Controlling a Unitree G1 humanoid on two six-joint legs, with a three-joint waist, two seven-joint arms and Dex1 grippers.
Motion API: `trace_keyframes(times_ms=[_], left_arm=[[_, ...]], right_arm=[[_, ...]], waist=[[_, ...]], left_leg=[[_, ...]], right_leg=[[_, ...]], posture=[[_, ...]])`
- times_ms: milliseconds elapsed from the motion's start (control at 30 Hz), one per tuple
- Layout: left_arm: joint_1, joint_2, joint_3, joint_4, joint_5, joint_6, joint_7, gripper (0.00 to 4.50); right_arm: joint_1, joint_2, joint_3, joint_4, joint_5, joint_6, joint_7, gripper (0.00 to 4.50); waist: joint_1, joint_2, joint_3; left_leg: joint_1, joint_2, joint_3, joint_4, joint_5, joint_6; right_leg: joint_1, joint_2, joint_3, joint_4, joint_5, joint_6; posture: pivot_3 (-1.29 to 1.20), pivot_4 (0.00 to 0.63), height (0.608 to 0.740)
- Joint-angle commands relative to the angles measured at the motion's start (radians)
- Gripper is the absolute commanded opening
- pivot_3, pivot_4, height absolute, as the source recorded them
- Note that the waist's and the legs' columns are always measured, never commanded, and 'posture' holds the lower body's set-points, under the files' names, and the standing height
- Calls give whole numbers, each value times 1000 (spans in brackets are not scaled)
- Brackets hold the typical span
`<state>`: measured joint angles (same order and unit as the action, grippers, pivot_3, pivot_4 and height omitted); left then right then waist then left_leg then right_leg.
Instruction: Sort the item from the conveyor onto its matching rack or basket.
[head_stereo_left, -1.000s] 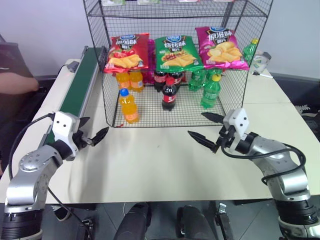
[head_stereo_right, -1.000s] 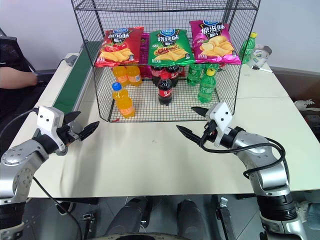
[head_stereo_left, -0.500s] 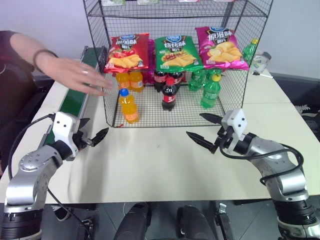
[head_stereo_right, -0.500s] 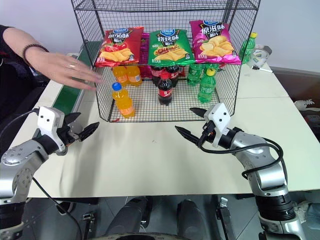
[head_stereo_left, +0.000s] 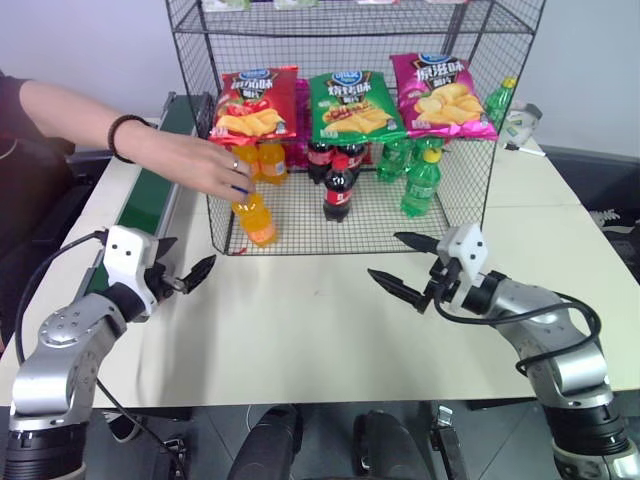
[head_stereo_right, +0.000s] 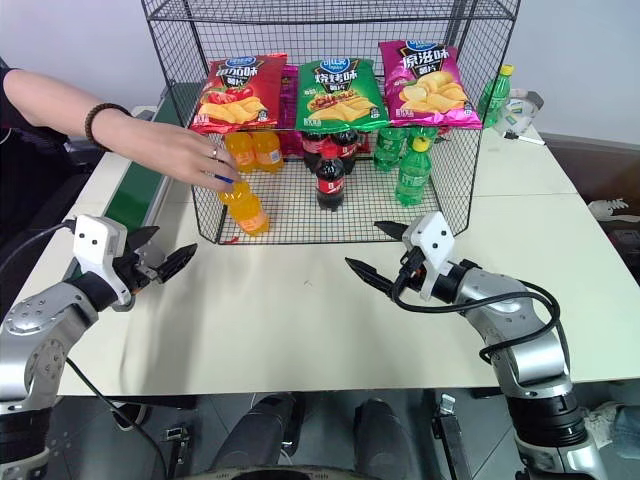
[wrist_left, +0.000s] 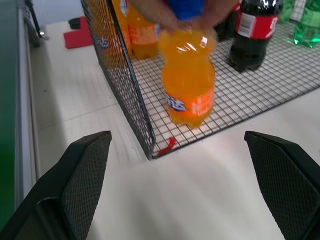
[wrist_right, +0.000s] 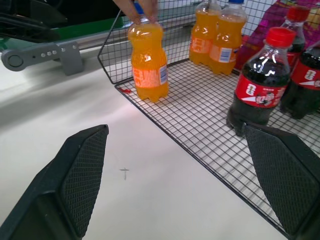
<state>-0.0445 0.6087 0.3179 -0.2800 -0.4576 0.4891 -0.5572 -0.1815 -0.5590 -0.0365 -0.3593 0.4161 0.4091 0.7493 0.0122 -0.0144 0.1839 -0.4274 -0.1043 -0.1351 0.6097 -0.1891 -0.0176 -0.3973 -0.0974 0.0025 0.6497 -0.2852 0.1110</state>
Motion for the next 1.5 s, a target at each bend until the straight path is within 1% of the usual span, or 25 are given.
trace_keyframes(times_ms=[33,167,433,533,633,667,767,867,967,1100,1233,1300,1367,1500], left_arm=[[-12,2,21,-27,3,-24,9,4465],[-25,-5,15,-17,8,-32,16,4465],[-70,-56,6,31,40,-82,65,4465],[-103,-83,29,65,44,-74,117,4465],[-131,-82,47,84,107,-44,234,4465],[-141,-83,57,95,129,-58,267,4465],[-156,-71,82,145,136,-124,259,4465],[-170,-90,144,175,63,-126,248,4465],[-163,-105,196,193,75,-156,309,4465],[-132,-116,194,189,107,-193,334,4465],[-126,-118,192,192,108,-204,341,4465],[-119,-127,201,202,110,-210,358,4465],[-122,-129,201,222,120,-230,367,4465],[-131,-126,200,247,124,-256,365,4465]], right_arm=[[-30,9,-3,-15,10,-13,-3,4500],[-43,11,-2,-3,6,-19,-1,4500],[-64,23,7,12,-7,-34,-12,4500],[-72,26,9,20,-11,-40,-13,4500],[-86,31,12,28,-12,-45,-16,4500],[-90,33,14,30,-12,-46,-17,4500],[-94,41,24,28,-11,-48,-15,4500],[-92,47,33,22,-7,-45,-14,4500],[-85,72,59,-5,3,-33,-20,4500],[-73,110,98,-51,14,-15,-34,4500],[-71,118,103,-62,14,-7,-40,4500],[-47,131,134,-106,26,13,-47,4500],[-27,151,169,-146,37,33,-55,4500],[-19,162,183,-164,39,48,-65,4500]], waist=[[0,0,0],[0,0,0],[0,0,0],[0,0,0],[0,0,0],[0,0,0],[-1,0,0],[0,0,0],[-1,0,0],[0,0,0],[2,0,0],[0,0,0],[0,0,0],[-3,0,0]], left_leg=[[0,0,0,0,0,0],[0,0,0,0,0,0],[0,0,0,0,0,0],[0,0,0,0,0,0],[0,0,0,0,0,0],[0,0,0,0,0,0],[0,0,0,0,0,0],[0,0,0,0,0,0],[0,0,0,0,0,0],[0,0,0,0,0,0],[0,0,0,1,0,0],[0,0,0,1,0,0],[0,0,0,0,0,0],[0,0,0,-1,0,0]], right_leg=[[0,0,0,0,0,0],[0,0,0,0,0,0],[0,0,0,0,0,0],[0,0,0,0,0,1],[0,0,0,0,1,1],[0,0,0,0,1,2],[0,0,0,0,2,4],[0,0,-1,0,2,4],[-1,0,-1,0,2,4],[-1,0,-1,0,2,4],[-2,0,-1,0,2,4],[-2,0,-1,0,2,3],[-2,0,-1,0,2,4],[-4,0,-1,1,2,4]], posture=[[0,150,740],[0,150,740],[0,150,740],[0,150,740],[0,150,740],[0,150,740],[0,150,740],[0,150,740],[0,150,740],[0,150,740],[0,150,740],[0,150,740],[0,150,740],[0,150,740]])
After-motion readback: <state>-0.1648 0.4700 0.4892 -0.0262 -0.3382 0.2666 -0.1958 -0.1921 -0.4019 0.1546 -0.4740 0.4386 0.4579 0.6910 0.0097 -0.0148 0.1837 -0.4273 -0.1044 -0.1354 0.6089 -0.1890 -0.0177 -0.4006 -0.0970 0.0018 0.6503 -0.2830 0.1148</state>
